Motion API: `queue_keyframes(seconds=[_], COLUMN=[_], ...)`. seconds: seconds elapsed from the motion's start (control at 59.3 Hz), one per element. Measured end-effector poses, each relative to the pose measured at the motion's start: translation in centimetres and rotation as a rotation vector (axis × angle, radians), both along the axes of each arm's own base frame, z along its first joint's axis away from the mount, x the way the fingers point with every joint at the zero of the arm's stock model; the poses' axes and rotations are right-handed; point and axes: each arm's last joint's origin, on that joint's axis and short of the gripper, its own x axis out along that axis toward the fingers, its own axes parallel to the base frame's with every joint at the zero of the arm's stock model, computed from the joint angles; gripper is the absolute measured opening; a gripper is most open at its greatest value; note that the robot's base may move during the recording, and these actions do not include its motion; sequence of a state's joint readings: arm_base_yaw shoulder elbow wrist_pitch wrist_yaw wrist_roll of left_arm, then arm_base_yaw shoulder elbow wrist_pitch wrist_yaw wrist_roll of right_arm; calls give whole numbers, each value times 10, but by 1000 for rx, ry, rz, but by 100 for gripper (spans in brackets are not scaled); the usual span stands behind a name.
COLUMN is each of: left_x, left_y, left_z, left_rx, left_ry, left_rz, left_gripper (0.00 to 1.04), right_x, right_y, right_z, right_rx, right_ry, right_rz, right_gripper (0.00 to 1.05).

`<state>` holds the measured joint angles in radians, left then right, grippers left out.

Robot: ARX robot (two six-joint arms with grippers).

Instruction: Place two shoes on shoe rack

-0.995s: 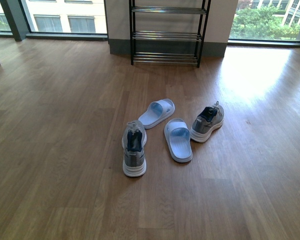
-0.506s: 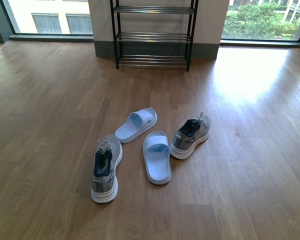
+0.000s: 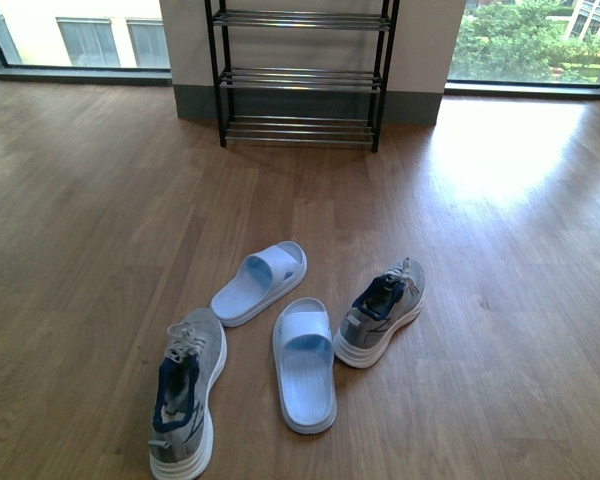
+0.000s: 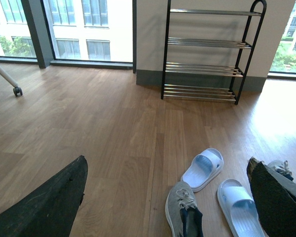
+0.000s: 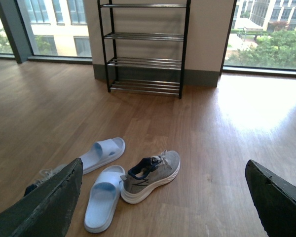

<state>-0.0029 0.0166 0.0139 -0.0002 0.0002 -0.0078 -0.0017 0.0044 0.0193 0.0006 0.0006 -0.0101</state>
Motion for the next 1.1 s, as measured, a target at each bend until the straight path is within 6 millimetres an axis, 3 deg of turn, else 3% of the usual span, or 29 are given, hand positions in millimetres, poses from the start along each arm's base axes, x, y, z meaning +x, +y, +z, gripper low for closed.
queue_keyframes(seconds=[0.607, 0.674, 0.742, 0.893, 0.978, 1.096], left_x=[0, 1, 7, 39, 70, 118], left_y=[0, -1, -3, -9, -18, -27], left_z=[0, -2, -4, -9, -15, -58], left_rx=[0, -145, -299, -544, -603, -609], left_ry=[0, 226, 330, 431, 539, 838], left_rz=[1, 80, 97, 107, 95, 200], left_gripper=[95, 95, 95, 95, 95, 95], right_x=[0, 0, 0, 0, 0, 0], right_y=[0, 0, 0, 0, 0, 0], right_z=[0, 0, 0, 0, 0, 0], right_rx=[0, 0, 0, 0, 0, 0], right_ry=[0, 0, 0, 0, 0, 0], right_rz=[0, 0, 0, 0, 0, 0], right_gripper=[95, 95, 95, 95, 95, 95])
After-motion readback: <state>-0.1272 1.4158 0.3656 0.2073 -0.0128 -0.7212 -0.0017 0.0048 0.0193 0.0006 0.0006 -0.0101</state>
